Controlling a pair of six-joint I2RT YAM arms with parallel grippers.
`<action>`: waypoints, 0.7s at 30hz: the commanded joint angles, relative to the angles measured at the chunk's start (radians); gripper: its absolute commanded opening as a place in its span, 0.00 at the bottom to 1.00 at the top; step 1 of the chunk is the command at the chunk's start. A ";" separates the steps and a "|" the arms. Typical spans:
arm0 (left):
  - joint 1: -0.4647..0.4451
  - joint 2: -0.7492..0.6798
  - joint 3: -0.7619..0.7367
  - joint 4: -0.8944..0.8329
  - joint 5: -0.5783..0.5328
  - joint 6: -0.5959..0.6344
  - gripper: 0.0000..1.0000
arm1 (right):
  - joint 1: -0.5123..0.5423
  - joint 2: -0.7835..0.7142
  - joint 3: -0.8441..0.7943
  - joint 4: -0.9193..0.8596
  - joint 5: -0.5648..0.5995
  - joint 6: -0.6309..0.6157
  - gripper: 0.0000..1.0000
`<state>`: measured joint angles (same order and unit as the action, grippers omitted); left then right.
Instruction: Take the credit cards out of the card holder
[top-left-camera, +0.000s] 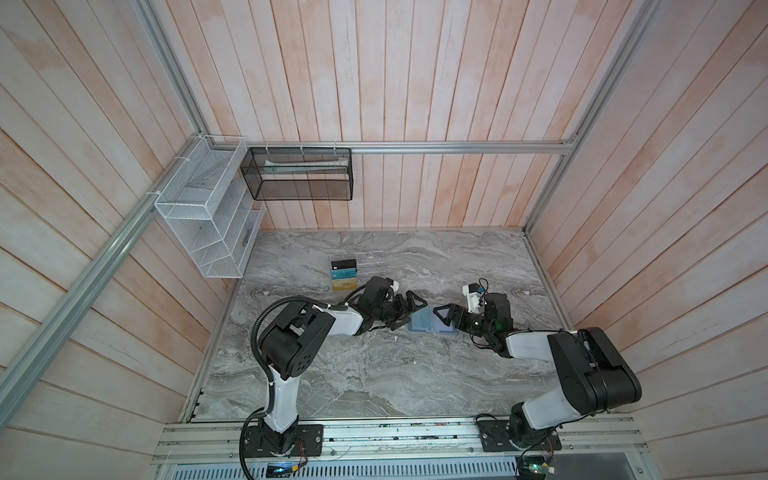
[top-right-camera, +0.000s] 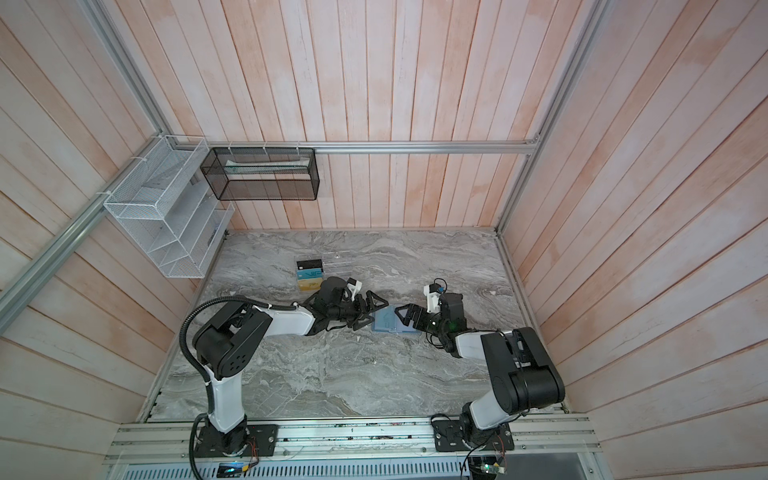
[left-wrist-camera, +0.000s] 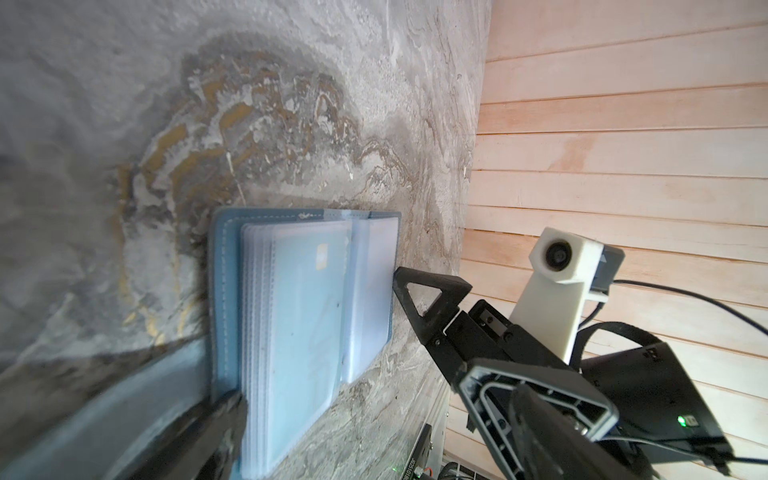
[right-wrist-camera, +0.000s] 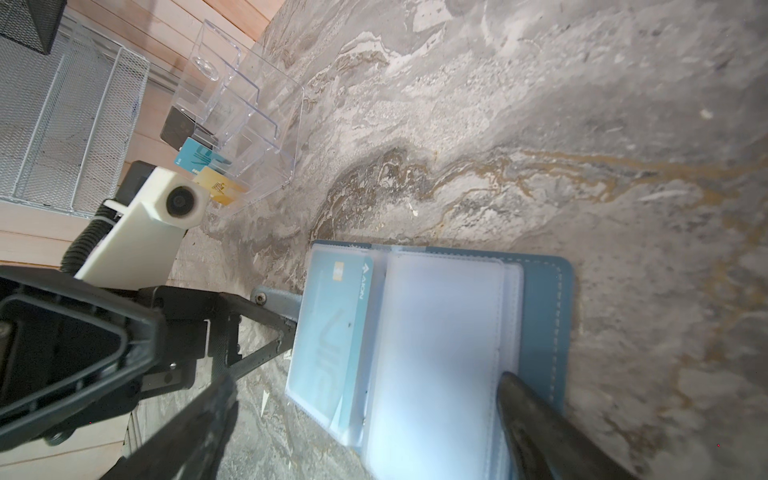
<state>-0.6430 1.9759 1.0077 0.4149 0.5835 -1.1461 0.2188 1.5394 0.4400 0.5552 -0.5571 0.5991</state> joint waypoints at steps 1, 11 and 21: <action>0.004 0.027 0.029 0.042 0.024 -0.012 1.00 | -0.006 0.028 -0.017 -0.025 -0.010 -0.002 0.98; 0.009 0.043 0.049 0.041 0.029 -0.019 1.00 | -0.012 0.041 -0.022 -0.008 -0.018 -0.005 0.98; 0.015 0.026 0.043 0.062 0.039 -0.038 1.00 | -0.016 0.042 -0.029 0.009 -0.028 0.001 0.98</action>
<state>-0.6327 1.9995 1.0454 0.4366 0.6033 -1.1759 0.2066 1.5578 0.4358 0.5922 -0.5770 0.5991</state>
